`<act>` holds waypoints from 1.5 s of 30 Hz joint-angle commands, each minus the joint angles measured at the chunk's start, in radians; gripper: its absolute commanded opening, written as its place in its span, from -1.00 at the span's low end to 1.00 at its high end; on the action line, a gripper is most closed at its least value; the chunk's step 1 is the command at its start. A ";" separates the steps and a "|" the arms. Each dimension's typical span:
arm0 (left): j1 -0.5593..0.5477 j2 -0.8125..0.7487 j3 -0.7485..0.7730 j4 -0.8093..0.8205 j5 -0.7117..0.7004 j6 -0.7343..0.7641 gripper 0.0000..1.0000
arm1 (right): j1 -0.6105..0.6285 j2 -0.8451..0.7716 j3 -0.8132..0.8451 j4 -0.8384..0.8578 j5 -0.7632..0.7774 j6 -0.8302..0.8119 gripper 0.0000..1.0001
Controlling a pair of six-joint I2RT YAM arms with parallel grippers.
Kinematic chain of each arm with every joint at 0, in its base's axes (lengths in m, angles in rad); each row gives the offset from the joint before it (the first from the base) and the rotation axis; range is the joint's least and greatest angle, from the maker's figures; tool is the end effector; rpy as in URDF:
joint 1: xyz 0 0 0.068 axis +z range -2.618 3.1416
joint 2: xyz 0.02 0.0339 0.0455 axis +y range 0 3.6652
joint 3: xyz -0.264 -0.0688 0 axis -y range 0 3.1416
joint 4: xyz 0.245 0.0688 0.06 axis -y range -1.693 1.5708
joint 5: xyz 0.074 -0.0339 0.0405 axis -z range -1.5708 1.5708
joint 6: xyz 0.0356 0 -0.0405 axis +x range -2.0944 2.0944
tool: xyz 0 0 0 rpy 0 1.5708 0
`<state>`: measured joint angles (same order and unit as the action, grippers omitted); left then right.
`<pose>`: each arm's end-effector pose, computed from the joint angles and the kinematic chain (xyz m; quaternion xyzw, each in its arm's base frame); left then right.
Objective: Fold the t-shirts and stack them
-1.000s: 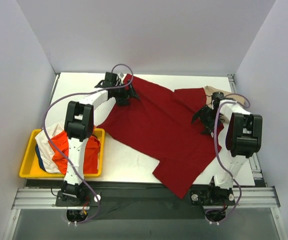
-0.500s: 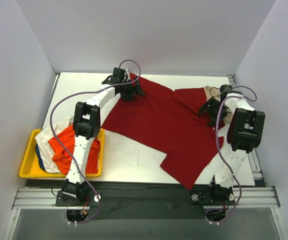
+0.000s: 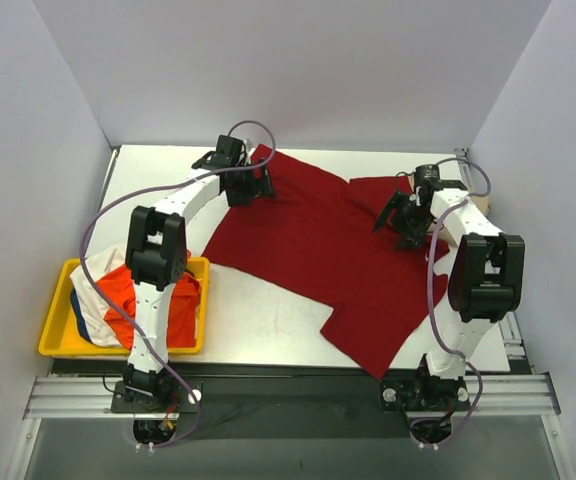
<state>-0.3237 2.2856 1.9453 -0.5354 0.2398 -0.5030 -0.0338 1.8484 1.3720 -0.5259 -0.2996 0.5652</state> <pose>0.4842 -0.1714 0.2043 -0.0430 0.9334 -0.2388 0.2645 0.3959 -0.0029 0.2173 0.2400 0.9192 0.2110 0.2299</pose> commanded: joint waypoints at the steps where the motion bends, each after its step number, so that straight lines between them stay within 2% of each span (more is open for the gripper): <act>1: 0.003 -0.055 -0.074 0.029 0.021 0.021 0.95 | 0.028 -0.035 -0.072 -0.054 0.028 -0.010 0.37; 4: 0.014 -0.038 -0.094 0.019 0.079 0.008 0.95 | 0.028 -0.017 -0.099 -0.052 0.034 -0.002 0.37; 11: 0.038 0.026 -0.080 -0.003 0.116 0.003 0.95 | 0.025 0.054 -0.099 -0.056 0.060 0.015 0.37; 18: 0.051 0.144 0.073 -0.055 0.136 0.038 0.95 | -0.015 0.143 0.005 -0.088 0.057 0.012 0.36; 23: 0.051 0.253 0.283 -0.126 0.119 0.054 0.95 | -0.041 0.219 0.104 -0.140 0.047 0.002 0.36; 27: 0.049 0.239 0.320 -0.112 0.076 0.057 0.95 | -0.051 0.248 0.176 -0.164 0.019 -0.007 0.36; 29: 0.048 0.184 0.296 -0.104 0.034 0.057 0.95 | -0.055 0.259 0.209 -0.169 -0.012 -0.004 0.36; 32: 0.048 0.068 0.247 -0.133 -0.140 0.057 0.95 | -0.054 0.261 0.234 -0.175 -0.035 -0.002 0.36; 33: 0.049 0.031 0.172 -0.130 -0.224 0.055 0.95 | -0.055 0.262 0.237 -0.177 -0.039 -0.002 0.36; 36: 0.051 -0.130 -0.022 -0.074 -0.350 0.047 0.95 | -0.055 0.253 0.242 -0.180 -0.055 -0.002 0.35; 40: 0.064 -0.309 -0.250 0.008 -0.418 -0.009 0.95 | -0.057 0.239 0.242 -0.183 -0.058 -0.013 0.35; 45: 0.116 -0.354 -0.391 -0.014 -0.421 -0.052 0.95 | -0.061 0.235 0.251 -0.186 -0.059 -0.019 0.35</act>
<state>-0.2443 1.9434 1.6192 -0.5747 -0.1246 -0.5129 -0.0864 2.1082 1.5879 -0.6556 -0.3454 0.5655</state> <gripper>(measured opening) 0.974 0.675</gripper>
